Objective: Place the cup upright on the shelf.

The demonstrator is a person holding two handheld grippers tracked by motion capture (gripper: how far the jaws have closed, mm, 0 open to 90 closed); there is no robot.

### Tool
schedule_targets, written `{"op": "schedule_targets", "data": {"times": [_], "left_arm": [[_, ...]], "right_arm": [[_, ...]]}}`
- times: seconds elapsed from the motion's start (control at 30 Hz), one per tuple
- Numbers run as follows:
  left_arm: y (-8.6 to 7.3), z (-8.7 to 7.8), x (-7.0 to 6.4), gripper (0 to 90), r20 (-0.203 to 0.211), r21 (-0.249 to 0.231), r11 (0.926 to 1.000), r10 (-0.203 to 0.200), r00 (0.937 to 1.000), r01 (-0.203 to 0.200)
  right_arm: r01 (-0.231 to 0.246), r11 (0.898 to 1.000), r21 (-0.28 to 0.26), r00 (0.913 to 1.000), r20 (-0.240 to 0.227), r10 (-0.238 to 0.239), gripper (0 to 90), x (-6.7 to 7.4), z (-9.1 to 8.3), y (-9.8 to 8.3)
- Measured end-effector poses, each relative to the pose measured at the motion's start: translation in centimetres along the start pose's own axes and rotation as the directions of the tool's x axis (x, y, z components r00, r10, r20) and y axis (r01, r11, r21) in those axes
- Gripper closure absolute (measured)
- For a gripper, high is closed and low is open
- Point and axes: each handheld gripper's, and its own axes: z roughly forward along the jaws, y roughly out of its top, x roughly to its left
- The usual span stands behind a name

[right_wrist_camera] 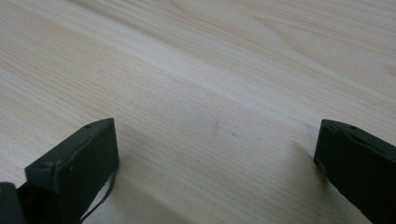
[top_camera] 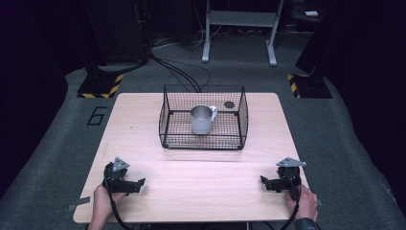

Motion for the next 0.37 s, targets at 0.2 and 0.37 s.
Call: {"op": "schedule_targets", "data": {"times": [0.2,0.37], "left_arm": [[-1.02,0.66,0.24,0.0,-0.027,-0.035,0.9993,-0.014,0.9995,0.013],[-1.04,0.65,0.27,0.0,-0.027,-0.035,0.9993,-0.015,0.9995,0.014]], "right_arm": [[0.0,1.0,0.0,1.0,0.0,0.0,0.0,0.0,0.0,0.0],[0.0,1.0,0.0,1.0,0.0,0.0,0.0,0.0,0.0,0.0]]}}
